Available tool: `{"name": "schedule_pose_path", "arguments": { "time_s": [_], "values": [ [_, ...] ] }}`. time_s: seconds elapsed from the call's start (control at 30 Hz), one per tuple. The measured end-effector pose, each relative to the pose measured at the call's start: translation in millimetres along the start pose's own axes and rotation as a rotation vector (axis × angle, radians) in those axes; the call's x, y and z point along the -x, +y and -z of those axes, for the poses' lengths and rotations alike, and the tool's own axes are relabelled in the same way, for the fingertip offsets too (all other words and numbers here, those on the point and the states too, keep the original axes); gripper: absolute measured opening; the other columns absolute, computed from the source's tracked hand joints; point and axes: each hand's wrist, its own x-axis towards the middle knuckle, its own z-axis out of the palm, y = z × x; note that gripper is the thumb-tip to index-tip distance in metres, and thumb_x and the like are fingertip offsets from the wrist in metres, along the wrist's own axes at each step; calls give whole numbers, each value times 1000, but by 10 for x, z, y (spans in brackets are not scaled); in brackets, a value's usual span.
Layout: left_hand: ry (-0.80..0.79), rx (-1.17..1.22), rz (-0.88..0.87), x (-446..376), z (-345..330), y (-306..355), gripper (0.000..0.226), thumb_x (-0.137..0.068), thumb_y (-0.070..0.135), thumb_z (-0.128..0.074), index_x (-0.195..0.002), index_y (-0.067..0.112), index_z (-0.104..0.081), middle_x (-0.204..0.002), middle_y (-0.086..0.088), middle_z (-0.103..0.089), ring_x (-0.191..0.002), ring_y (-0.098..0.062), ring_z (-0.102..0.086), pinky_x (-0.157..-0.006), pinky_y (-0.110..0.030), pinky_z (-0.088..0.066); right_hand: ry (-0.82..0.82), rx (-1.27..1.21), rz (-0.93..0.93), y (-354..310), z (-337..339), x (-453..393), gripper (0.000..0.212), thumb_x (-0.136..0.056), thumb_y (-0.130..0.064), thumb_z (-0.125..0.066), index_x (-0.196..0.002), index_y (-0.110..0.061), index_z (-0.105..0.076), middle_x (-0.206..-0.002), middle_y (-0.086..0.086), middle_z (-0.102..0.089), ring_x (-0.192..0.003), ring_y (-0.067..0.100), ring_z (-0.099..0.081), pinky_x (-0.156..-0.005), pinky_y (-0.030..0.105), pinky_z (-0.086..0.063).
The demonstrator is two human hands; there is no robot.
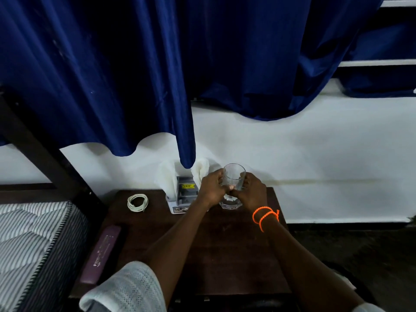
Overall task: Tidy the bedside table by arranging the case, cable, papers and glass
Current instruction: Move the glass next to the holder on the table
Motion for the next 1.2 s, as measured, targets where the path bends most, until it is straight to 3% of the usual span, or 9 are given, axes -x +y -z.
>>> {"name": "schedule_pose_path", "arguments": {
  "time_s": [0.07,0.23,0.33,0.57,0.77,0.93,1.03,1.1,1.2],
  "values": [
    [3,-23,-4,14,-2,-24,55,-79,10,-83,-131,12,-64,-130,-4,-71,-121,-22,-67,-104,-39,-54,-3,22,10,8,-23,15,68,-58,-33,-93,-116,-13,-66,-106,2,-75,-99,21,-69,-82,28,-52],
    [-14,-70,1,15,-5,-33,59,-79,8,-83,-134,11,-62,-127,-5,-72,-117,-22,-68,-102,-42,-55,3,-73,-16,50,-75,41,65,-59,-15,-93,-117,-7,-65,-110,9,-74,-103,25,-70,-91,44,-56],
    [-11,-110,-14,26,-8,-8,58,-80,10,-83,-134,11,-62,-123,-5,-73,-113,-22,-69,-101,-41,-56,13,-83,-14,74,-95,40,65,-57,-15,-94,-116,-8,-66,-108,8,-75,-101,23,-70,-89,41,-57],
    [-13,-154,-29,43,-6,3,37,-80,3,-77,-114,11,-67,-109,-4,-75,-99,-21,-70,-86,-30,-56,23,-133,-42,134,-144,43,63,-56,-10,-91,-114,-7,-67,-104,9,-76,-98,26,-72,-89,47,-57],
    [3,-185,-75,58,3,-8,56,-77,2,-81,-129,9,-61,-119,-9,-72,-99,-15,-65,-83,-23,-50,19,-106,-39,171,-168,34,64,-52,-18,-90,-112,-15,-68,-100,3,-76,-94,21,-72,-86,40,-59],
    [-37,-200,-36,77,9,19,82,-78,9,-86,-149,9,-45,-140,-10,-61,-124,-24,-61,-99,-31,-52,0,-96,-59,180,-173,47,69,-53,-18,-93,-116,-17,-66,-105,3,-75,-96,21,-72,-87,38,-59],
    [-39,-244,-30,78,12,13,82,-81,8,-81,-152,8,-40,-144,-11,-58,-131,-28,-58,-98,-26,-48,-5,-98,-40,147,-181,65,69,-57,-14,-91,-121,-15,-64,-108,6,-74,-98,22,-71,-89,37,-59],
    [-38,-278,-28,115,9,61,83,-83,8,-76,-155,7,-35,-149,-12,-54,-136,-29,-53,-103,-26,-44,-10,-86,-16,100,-160,93,60,-65,-11,-86,-120,-15,-63,-108,5,-74,-97,21,-71,-85,30,-59],
    [-35,-326,-50,210,19,172,80,-85,8,-71,-156,5,-34,-150,-14,-53,-140,-30,-50,-114,-32,-41,-8,-56,41,-15,-63,154,52,-67,-9,-82,-109,-32,-61,-97,-9,-71,-94,15,-70,-70,1,-46]
  ]
}}
